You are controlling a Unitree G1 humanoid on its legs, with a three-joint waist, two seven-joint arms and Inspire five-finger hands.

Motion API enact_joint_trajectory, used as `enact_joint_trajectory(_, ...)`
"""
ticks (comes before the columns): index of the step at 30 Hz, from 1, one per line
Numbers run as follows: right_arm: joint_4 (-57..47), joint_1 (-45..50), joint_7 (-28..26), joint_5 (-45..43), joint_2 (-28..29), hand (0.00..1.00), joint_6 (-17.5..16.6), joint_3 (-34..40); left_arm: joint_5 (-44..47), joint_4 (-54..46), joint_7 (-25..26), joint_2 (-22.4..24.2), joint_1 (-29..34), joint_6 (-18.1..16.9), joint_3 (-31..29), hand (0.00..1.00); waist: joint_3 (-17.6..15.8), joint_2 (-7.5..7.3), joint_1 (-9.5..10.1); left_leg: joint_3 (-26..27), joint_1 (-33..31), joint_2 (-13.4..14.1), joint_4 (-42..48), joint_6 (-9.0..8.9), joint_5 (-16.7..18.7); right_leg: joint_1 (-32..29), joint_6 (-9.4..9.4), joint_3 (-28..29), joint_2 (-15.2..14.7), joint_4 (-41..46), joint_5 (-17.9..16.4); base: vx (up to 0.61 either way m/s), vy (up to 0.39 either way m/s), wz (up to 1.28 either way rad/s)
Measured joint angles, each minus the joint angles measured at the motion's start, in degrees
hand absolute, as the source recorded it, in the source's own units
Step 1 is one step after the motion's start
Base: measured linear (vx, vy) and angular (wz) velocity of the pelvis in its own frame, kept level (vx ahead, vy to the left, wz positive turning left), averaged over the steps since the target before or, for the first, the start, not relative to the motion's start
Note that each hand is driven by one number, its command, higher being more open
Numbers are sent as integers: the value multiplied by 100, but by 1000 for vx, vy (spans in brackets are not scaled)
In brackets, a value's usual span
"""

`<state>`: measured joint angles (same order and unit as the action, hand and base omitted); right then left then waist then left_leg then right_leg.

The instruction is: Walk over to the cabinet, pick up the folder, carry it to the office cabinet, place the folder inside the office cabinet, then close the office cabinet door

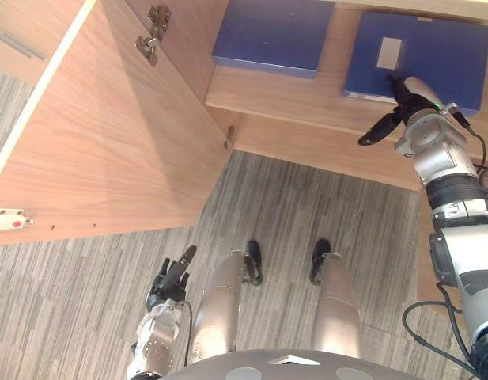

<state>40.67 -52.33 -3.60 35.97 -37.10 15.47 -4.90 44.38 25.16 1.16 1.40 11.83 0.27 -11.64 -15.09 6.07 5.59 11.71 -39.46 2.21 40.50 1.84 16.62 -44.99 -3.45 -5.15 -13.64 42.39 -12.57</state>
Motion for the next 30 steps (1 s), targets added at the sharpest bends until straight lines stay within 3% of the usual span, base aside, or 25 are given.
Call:
enact_joint_trajectory(4, -1655, 439, 1231, 1012, 3, 100, 387, 271, -5, -225, 27, -6, 4, -91, 20, 100, 0, -1, -115, 84, 79, -12, -67, 15, -7, 15, -36, 75, 2, -46, 35, 23, 12, -8)
enact_joint_trajectory(11, -2599, 704, 2231, 1745, 4, 100, 777, 784, -5, -269, 75, -24, 27, -178, 11, 100, -2, -3, -105, 108, 243, -13, -107, 25, -11, 136, -19, 69, -9, -24, 18, 0, -1, -3)
enact_joint_trajectory(23, -2593, 1860, 2276, 1821, 704, 100, 687, 450, -3, -350, 70, -42, 341, -181, 185, 100, -19, -32, -135, 69, 304, 23, -57, 28, -14, 226, 14, -7, 14, 27, -9, -3, -1, 0)
enact_joint_trajectory(30, -2640, 3292, 2275, 1588, 1702, 100, 82, -34, -25, -384, 117, -163, 466, -181, 399, 100, 30, -313, -136, 18, 1381, 137, -725, -56, -133, 1420, 1, -227, 203, -783, 141, 42, -19, -5)
